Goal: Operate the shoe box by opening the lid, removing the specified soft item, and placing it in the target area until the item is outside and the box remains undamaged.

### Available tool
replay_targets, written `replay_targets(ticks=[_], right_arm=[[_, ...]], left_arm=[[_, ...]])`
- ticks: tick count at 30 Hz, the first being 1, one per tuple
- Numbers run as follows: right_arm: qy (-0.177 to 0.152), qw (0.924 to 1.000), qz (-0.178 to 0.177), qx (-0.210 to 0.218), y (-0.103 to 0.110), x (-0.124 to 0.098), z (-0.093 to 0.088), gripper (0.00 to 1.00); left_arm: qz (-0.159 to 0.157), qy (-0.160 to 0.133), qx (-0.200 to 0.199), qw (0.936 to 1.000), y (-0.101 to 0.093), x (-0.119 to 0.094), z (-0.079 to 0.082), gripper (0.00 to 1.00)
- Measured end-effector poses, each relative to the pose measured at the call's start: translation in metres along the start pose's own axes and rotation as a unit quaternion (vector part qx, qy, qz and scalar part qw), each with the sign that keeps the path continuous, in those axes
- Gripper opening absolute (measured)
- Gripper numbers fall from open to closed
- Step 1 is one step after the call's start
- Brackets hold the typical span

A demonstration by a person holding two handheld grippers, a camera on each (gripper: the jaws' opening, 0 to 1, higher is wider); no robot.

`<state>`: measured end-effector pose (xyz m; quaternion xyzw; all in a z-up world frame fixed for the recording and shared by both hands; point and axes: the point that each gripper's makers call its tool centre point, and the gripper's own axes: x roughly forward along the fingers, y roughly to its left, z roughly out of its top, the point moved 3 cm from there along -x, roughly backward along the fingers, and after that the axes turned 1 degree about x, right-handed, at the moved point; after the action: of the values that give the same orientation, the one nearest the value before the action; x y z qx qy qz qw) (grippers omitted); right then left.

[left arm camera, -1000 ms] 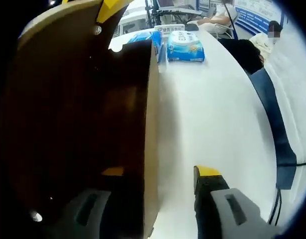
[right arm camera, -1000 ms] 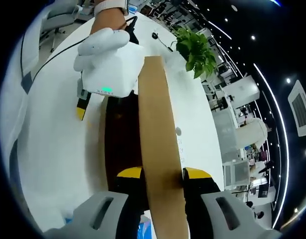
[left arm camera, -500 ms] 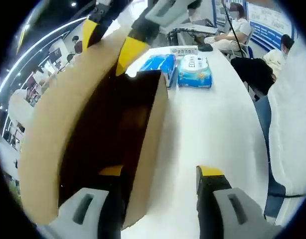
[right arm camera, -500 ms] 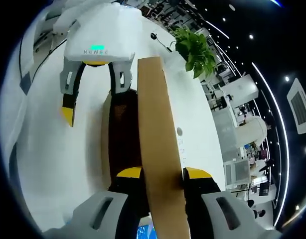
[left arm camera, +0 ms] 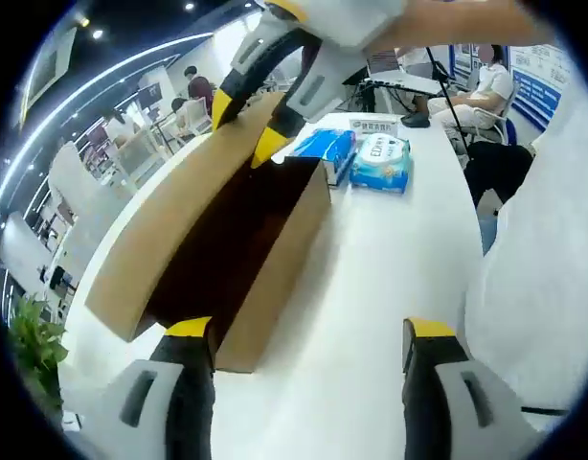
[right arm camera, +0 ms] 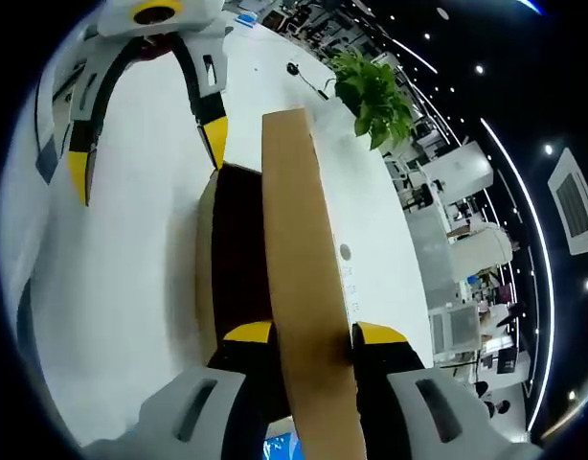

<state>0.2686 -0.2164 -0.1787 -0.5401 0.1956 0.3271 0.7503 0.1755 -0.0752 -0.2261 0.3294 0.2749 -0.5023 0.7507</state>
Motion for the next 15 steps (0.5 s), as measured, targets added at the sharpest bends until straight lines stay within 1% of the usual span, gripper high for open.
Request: replay_targets(ticks=[2, 3, 4, 5, 6, 7, 8, 10, 12, 15], right_arm=[[0.000, 1.0000, 0.000, 0.001, 0.001, 0.000, 0.000, 0.30], [0.000, 1.0000, -0.001, 0.000, 0.001, 0.000, -0.001, 0.30], [0.000, 1.0000, -0.002, -0.001, 0.002, 0.000, 0.000, 0.30], [0.001, 1.0000, -0.003, -0.002, 0.002, 0.001, 0.000, 0.30], [0.001, 1.0000, -0.005, -0.003, 0.003, 0.001, 0.000, 0.30], [0.001, 1.0000, -0.006, -0.003, 0.003, 0.001, 0.000, 0.30], [0.002, 1.0000, -0.007, -0.003, 0.003, 0.001, 0.000, 0.30], [0.003, 1.0000, -0.008, -0.004, 0.003, 0.001, 0.000, 0.30], [0.004, 0.9999, -0.009, -0.004, 0.004, 0.001, 0.000, 0.30], [0.006, 0.9999, -0.008, 0.000, 0.004, 0.000, 0.001, 0.30]], left_arm=[[0.019, -0.003, -0.010, 0.9998, 0.000, -0.009, -0.003, 0.84], [0.036, -0.001, -0.018, 0.9992, 0.001, -0.015, -0.005, 0.85], [0.053, 0.018, 0.002, 0.9984, 0.002, -0.020, -0.009, 0.86], [0.065, 0.027, 0.052, 0.9962, 0.002, -0.025, -0.010, 0.86], [0.066, 0.020, 0.075, 0.9948, -0.001, -0.026, -0.008, 0.85], [0.071, 0.011, 0.080, 0.9942, -0.002, -0.029, -0.005, 0.84], [0.072, 0.010, 0.068, 0.9950, -0.002, -0.031, -0.005, 0.84], [0.086, 0.002, 0.059, 0.9945, 0.005, -0.035, -0.001, 0.83], [0.102, -0.004, 0.071, 0.9923, 0.015, -0.037, 0.005, 0.83], [0.111, -0.008, 0.080, 0.9905, 0.023, -0.039, 0.012, 0.82]])
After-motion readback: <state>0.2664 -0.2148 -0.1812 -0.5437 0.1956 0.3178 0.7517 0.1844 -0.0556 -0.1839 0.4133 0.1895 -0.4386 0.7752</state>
